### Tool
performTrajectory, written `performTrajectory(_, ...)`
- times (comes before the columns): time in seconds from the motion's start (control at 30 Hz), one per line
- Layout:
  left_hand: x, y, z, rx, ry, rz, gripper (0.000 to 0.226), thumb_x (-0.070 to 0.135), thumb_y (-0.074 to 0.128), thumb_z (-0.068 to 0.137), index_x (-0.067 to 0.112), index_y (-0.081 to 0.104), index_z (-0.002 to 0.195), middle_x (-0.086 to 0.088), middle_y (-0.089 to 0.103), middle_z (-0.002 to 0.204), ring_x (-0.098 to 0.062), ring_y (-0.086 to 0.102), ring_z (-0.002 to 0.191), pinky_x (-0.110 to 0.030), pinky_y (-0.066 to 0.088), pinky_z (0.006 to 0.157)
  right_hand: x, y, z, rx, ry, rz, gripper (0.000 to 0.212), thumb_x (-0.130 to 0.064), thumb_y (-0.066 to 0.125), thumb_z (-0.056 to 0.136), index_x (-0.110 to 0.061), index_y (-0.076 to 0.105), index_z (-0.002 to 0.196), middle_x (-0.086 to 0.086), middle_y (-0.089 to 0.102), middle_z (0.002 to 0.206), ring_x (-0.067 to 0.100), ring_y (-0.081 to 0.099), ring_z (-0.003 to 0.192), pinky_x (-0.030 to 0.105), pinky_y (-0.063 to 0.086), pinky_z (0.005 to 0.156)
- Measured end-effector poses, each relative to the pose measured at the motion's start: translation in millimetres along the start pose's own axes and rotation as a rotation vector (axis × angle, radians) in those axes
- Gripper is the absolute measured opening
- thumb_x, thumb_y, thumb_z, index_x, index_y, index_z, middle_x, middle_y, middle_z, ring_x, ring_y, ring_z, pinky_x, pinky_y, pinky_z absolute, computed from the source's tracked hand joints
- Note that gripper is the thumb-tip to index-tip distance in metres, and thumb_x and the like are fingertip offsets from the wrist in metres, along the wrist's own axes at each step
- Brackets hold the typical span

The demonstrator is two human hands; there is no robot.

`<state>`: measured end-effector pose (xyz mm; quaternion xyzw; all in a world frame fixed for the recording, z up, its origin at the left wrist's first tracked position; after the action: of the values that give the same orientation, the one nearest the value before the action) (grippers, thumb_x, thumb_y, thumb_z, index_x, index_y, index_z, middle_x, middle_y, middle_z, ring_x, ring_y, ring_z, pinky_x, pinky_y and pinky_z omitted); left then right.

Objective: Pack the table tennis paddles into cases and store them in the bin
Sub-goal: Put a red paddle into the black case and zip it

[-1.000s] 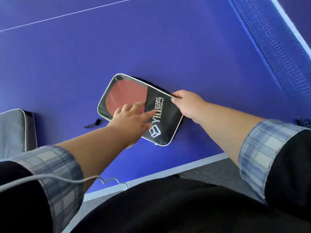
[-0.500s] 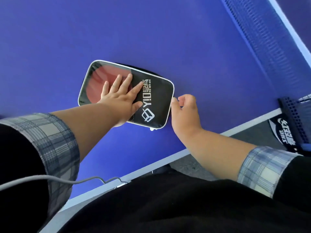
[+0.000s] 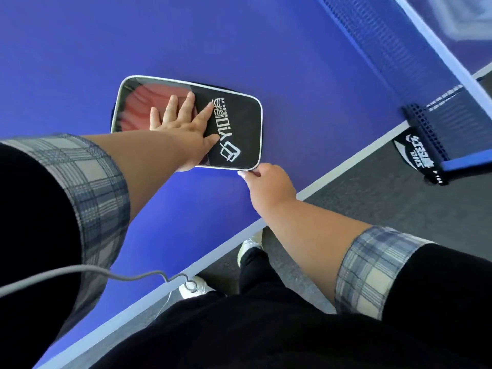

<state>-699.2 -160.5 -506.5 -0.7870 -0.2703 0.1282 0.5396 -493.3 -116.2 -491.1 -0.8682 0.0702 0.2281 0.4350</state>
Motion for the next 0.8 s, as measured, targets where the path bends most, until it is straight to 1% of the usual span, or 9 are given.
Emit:
performTrajectory(0.07,0.5,0.2,-0.2,0.008,0.007,0.003,0.068,0.070,0.019,0.092,0.049,-0.012,0.149,0.007,-0.016,0.164,-0.026,-0.016,0.151,-0.058,-0.006,0.118,4.5,-2.3,-3.0,0.021,-0.040,0.023,0.023,-0.041,0.050,0.100,-0.026,0.062,0.087,0.001,0.064,0.100,0.027,0.061,0.090,0.051,0.052,0.091)
performTrajectory(0.13,1.3,-0.3,-1.1,0.019,0.002,0.010,0.068,0.069,0.018,0.092,0.049,-0.012,0.150,0.007,-0.016,0.165,-0.026,-0.015,0.151,-0.058,-0.005,0.118,4.9,-2.3,-6.3,0.040,-0.021,0.051,0.017,-0.043,0.056,0.095,-0.027,0.062,0.094,-0.005,0.063,0.099,0.024,0.062,0.090,0.049,0.051,0.091)
performTrajectory(0.23,2.6,-1.3,-4.5,0.039,-0.005,0.018,0.067,0.069,0.017,0.093,0.048,-0.012,0.150,0.007,-0.014,0.165,-0.026,-0.013,0.151,-0.058,-0.004,0.118,-1.1,4.7,-8.6,0.066,0.042,0.057,0.040,-0.058,0.069,0.081,-0.027,0.059,0.103,-0.010,0.062,0.104,0.021,0.063,0.094,0.044,0.046,0.093)
performTrajectory(0.27,2.7,-1.2,-6.0,0.049,-0.007,0.018,0.067,0.068,0.017,0.093,0.048,-0.011,0.150,0.007,-0.013,0.165,-0.025,-0.013,0.151,-0.058,-0.003,0.119,-3.2,7.1,-7.4,0.081,0.061,0.063,0.041,-0.059,0.070,0.080,-0.026,0.060,0.103,-0.008,0.062,0.106,0.022,0.063,0.095,0.044,0.045,0.093)
performTrajectory(0.43,2.3,-2.0,-9.9,0.083,0.000,0.007,0.065,0.068,0.014,0.092,0.048,-0.006,0.151,0.007,-0.009,0.166,-0.025,-0.009,0.151,-0.056,-0.001,0.119,-4.4,9.9,-0.7,0.101,0.112,0.029,0.028,-0.049,0.050,0.098,-0.024,0.060,0.095,-0.001,0.051,0.101,0.029,0.059,0.095,0.041,0.038,0.086)
performTrajectory(0.53,2.1,-7.3,-13.2,0.170,-0.020,-0.015,0.063,0.069,0.015,0.091,0.048,0.012,0.150,0.004,0.009,0.164,-0.027,0.007,0.150,-0.055,0.010,0.117,-5.2,7.6,-0.8,0.065,0.093,0.080,0.020,-0.038,0.043,0.100,-0.023,0.053,0.090,0.000,0.055,0.100,0.029,0.057,0.091,0.045,0.044,0.091)
performTrajectory(0.63,4.7,-17.6,-8.7,0.279,-0.060,-0.084,0.059,0.068,0.023,0.089,0.043,0.033,0.142,-0.001,0.029,0.155,-0.031,0.023,0.141,-0.055,0.019,0.113,-1.9,-0.5,2.2,-0.006,0.029,0.157,0.017,-0.028,0.041,0.101,-0.017,0.052,0.093,0.003,0.064,0.096,0.029,0.059,0.084,0.043,0.052,0.083)
performTrajectory(0.73,4.6,-14.2,-1.7,0.270,-0.070,-0.064,0.061,0.068,0.025,0.090,0.044,0.026,0.146,-0.003,0.019,0.160,-0.029,0.010,0.149,-0.055,0.006,0.120,6.3,-11.0,5.2,-0.113,-0.094,0.043,0.022,-0.027,0.038,0.105,-0.011,0.053,0.102,0.007,0.070,0.097,0.029,0.066,0.088,0.045,0.056,0.078)
performTrajectory(0.8,1.9,-8.4,-0.2,0.265,-0.071,-0.047,0.062,0.067,0.022,0.091,0.046,0.017,0.149,-0.001,0.009,0.164,-0.027,0.001,0.152,-0.056,0.000,0.120,11.5,-21.4,11.0,-0.114,-0.198,-0.107,0.023,-0.029,0.036,0.106,-0.013,0.051,0.099,0.005,0.068,0.091,0.026,0.064,0.083,0.046,0.055,0.073)
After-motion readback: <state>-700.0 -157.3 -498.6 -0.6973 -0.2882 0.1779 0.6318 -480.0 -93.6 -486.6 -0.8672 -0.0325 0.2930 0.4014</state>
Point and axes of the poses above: each hand's wrist, its own z-axis towards the middle knuckle, its own y-axis out of the palm, x = y × z, the point moved 4 cm from there along z, towards the middle knuckle
